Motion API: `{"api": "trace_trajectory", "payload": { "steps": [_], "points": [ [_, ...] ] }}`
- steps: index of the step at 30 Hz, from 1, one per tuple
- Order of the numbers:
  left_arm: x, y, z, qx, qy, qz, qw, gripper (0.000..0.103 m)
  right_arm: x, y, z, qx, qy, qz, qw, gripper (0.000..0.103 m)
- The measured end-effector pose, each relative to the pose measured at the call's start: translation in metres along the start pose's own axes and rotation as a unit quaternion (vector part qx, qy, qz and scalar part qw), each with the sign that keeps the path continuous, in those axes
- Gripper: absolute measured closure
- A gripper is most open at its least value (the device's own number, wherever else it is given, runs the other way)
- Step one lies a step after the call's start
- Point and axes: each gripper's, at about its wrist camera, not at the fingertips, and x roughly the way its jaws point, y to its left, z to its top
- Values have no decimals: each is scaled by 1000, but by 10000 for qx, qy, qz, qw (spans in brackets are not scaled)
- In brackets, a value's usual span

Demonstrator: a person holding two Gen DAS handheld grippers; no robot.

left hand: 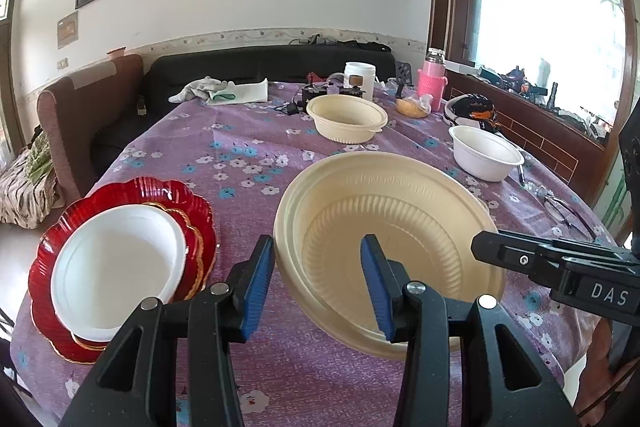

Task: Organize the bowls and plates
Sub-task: 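Carry the tan bowl with the right tool toward the red plate stack, then lower the tan bowl into the white bowl on the red plates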

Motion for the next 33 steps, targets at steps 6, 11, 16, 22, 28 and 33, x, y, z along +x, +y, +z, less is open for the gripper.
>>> {"api": "trace_trajectory", "payload": {
  "steps": [6,11,16,22,28,33],
  "points": [
    [-3,12,1,-118,-40,42,9999,60,3,11,4,-81,44,43,9999,77],
    [-5,23,3,-244,-52,97,9996,60,6,21,9,-160,68,106,9998,77],
    [-16,40,9,-392,-165,219,9989,60,13,36,17,-230,136,236,9994,77],
    [-30,67,16,-623,-301,428,9967,60,22,64,29,-414,171,452,9980,77],
    [-44,97,18,-860,-369,665,9934,60,40,91,39,-487,313,679,9960,77],
    [-50,125,17,-1078,-335,853,9899,59,61,116,44,-579,528,876,9931,77]
  ]
}}
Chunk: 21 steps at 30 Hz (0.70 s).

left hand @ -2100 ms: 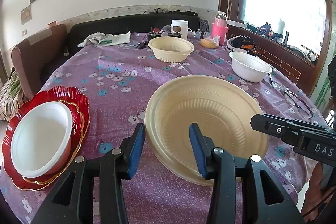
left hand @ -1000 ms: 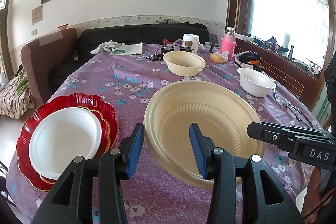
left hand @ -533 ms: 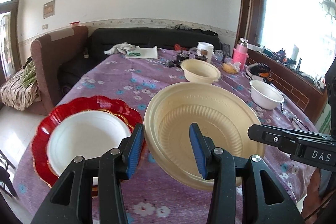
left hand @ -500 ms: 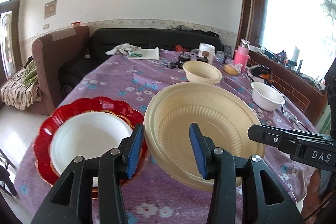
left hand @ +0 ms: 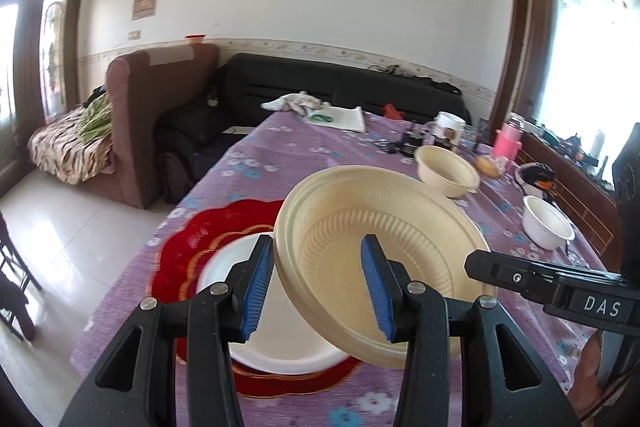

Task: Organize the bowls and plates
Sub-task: 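Lower the tan bowl into the white bowl on the red plates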

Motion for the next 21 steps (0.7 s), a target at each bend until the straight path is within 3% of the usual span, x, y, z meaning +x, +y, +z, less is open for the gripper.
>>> {"api": "trace_trajectory", "payload": {
  "steps": [8,21],
  "points": [
    [6,32,-1,-273,88,258,9993,58,35,22,4,-56,314,173,9993,75],
    [19,49,-11,-458,277,376,9979,58,66,32,3,-139,586,111,9981,75]
  ]
}}
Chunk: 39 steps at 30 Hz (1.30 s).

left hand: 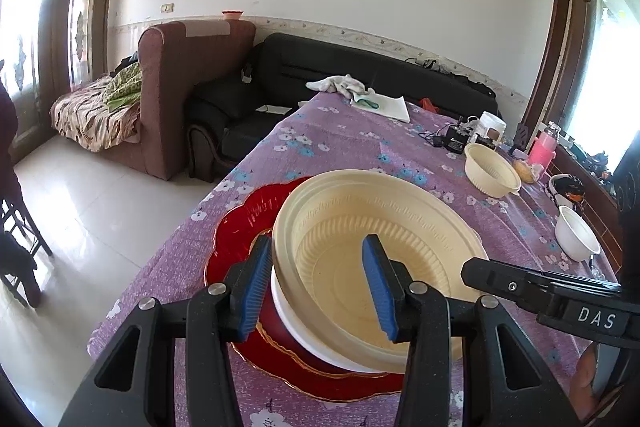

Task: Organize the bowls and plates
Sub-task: 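Lower the tan bowl into the white bowl on the red plates, then open the right tool and withdraw it from the tan bowl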

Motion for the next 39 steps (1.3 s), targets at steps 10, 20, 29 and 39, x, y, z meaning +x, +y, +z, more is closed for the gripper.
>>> {"api": "trace_trajectory", "payload": {
  "steps": [10,20,29,39],
  "points": [
    [9,5,-4,-72,104,11,9999,58,11,1,-1,-41,55,-56,10000,75],
    [8,6,-4,-75,79,14,9999,54,12,0,-2,-28,69,-26,10000,75],
    [-9,3,-1,-116,-229,161,9995,43,-9,-8,-12,73,-102,94,9999,74],
    [-38,-49,-4,441,-751,17,9962,33,-64,-38,-21,221,-831,7,9963,74]
  ]
}}
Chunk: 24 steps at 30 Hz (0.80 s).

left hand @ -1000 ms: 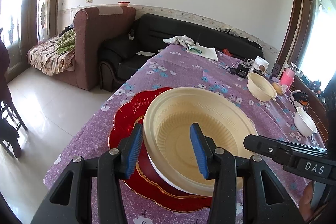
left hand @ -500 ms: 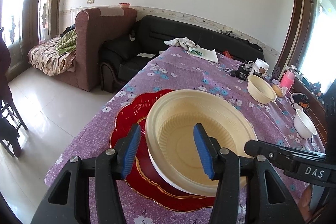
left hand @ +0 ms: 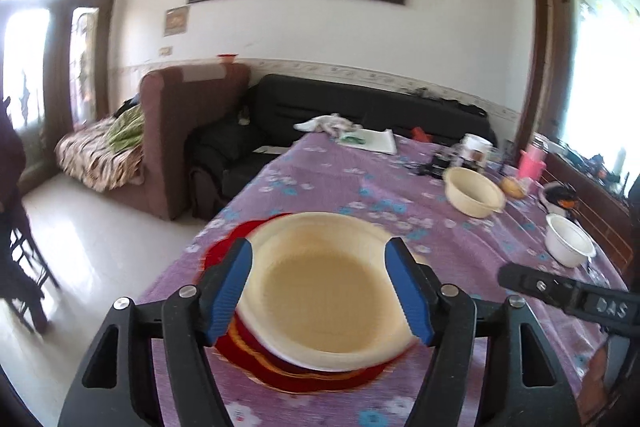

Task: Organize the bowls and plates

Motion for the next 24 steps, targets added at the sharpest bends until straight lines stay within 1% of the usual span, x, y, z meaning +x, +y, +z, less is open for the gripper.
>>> {"api": "trace_trajectory", "payload": {
  "steps": [6,10,11,15,16,18,20,22,24],
  "points": [
    [1,-52,-11,544,138,-379,9977,33,-22,-39,2,501,-202,73,9985,74],
    [-3,-81,-19,823,194,-585,9947,33,-37,-66,-2,819,-441,-205,9955,74],
    [-4,-89,-22,904,213,-648,9936,33,-40,-74,-3,910,-470,-218,9945,74],
    [-4,-121,-37,1265,315,-919,9872,32,-52,-102,-8,1247,-593,-427,9895,74],
    [-2,-132,-43,1403,363,-991,9845,32,-54,-109,-9,1319,-615,-461,9883,74],
    [1,-146,-51,1566,471,-1109,9803,32,-60,-128,-12,1570,-663,-468,9843,64],
    [7,-160,-60,1706,628,-1263,9752,32,-66,-143,-16,1756,-691,-490,9808,58],
    [12,-173,-67,1828,793,-1411,9697,32,-73,-159,-18,1872,-730,-629,9776,58],
    [17,-181,-72,1912,882,-1477,9664,32,-80,-173,-19,1978,-792,-721,9744,53]
  ]
}}
